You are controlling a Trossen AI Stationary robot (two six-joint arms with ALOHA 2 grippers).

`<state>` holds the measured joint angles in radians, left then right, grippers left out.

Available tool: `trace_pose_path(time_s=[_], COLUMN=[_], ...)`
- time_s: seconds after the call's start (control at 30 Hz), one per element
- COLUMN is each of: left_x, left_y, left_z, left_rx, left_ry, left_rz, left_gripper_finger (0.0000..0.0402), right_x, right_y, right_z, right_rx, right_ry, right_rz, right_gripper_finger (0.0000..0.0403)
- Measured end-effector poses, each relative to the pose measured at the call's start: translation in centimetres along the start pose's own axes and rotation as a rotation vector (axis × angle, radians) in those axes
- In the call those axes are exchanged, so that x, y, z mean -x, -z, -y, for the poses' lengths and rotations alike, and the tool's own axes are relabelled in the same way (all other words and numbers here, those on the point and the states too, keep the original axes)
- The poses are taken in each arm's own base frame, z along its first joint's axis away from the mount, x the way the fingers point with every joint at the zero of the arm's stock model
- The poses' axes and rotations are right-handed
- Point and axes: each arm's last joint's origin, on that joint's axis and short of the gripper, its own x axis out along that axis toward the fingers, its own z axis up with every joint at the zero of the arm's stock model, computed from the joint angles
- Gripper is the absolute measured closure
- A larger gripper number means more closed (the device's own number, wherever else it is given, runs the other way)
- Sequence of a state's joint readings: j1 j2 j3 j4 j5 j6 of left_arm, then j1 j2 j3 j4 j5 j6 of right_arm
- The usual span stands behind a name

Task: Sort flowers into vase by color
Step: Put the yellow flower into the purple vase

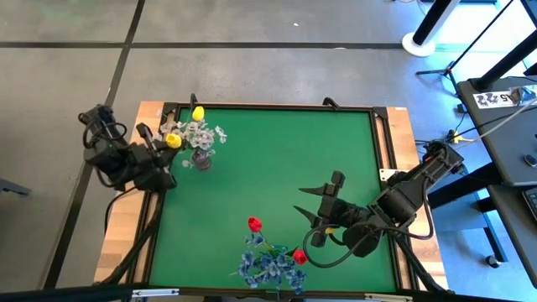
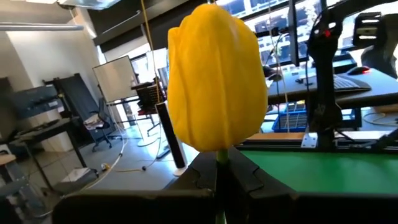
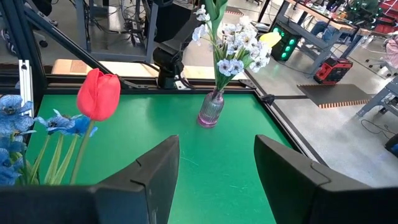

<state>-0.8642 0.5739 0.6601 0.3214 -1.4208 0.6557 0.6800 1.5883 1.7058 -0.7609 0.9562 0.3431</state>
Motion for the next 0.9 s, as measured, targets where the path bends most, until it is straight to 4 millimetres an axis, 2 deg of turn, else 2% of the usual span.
trace_pose_path(time_s=[0.63, 0.9], left_x=[-1.7, -1.5], left_y=[0.6, 0.7], left_z=[-0.4, -0.9], left_rx=[0.143, 0.170], left_ry=[-0.098, -0.105], left_rz=[0.014, 0.016], left_gripper_finger=[0.0400, 0.0400], right_x=[0.0, -0.2], right_y=[0.0, 0.2], right_z=[0.0, -0.3], right_rx=[0.001, 0.008], right_ry=[-0.007, -0.031], right_rz=[-0.003, -0.018], right_gripper_finger=[0.0194, 0.0194])
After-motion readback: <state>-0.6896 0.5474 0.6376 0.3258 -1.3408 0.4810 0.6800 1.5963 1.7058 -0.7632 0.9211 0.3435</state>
